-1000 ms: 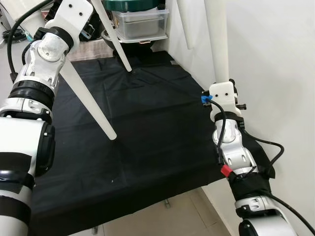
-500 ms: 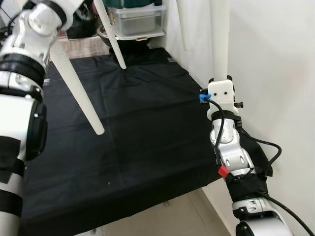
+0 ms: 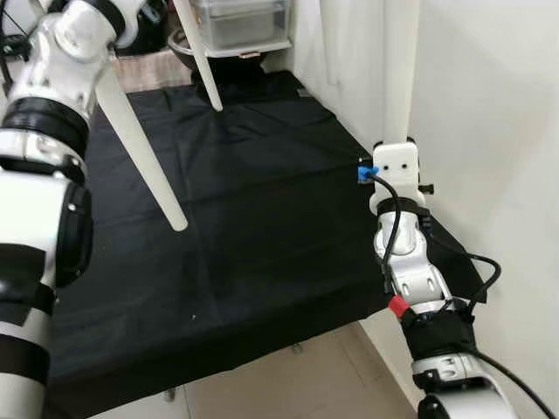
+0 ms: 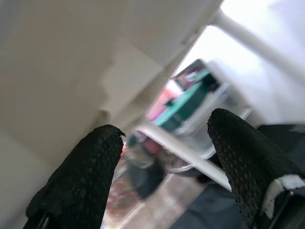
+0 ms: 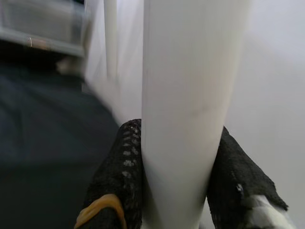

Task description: Building children table

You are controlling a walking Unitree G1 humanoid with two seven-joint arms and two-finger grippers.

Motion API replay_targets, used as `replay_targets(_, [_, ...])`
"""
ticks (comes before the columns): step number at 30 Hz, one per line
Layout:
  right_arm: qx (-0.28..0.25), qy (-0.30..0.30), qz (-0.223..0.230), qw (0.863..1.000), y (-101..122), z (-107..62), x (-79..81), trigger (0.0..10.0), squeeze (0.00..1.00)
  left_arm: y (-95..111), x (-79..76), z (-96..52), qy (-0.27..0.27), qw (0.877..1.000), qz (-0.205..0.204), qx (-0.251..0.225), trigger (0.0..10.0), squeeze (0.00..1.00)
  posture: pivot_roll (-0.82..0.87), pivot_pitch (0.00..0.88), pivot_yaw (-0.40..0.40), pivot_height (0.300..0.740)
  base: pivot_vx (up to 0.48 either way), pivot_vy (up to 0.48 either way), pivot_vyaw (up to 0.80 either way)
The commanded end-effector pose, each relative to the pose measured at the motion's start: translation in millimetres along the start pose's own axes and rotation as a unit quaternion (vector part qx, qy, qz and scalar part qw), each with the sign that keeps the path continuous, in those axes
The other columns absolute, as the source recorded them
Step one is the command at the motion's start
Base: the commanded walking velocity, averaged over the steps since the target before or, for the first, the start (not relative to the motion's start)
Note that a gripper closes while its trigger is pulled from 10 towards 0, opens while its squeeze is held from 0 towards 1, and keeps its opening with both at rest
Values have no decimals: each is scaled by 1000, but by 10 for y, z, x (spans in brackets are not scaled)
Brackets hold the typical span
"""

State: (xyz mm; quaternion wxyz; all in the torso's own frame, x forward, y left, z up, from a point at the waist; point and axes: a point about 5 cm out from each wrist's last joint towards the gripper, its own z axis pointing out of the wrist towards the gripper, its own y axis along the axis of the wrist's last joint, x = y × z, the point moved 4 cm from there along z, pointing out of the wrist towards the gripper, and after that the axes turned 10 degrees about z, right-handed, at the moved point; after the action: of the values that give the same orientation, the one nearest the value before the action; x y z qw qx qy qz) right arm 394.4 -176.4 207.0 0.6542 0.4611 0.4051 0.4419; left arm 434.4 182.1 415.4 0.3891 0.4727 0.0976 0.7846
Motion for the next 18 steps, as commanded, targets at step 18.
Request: replay_targets(18, [100,-14,74,992,-363,17,36,0,0,-140,-1458,-1178,-85,981,-172,11,10000,0,84,76,-11,740,0,0,0])
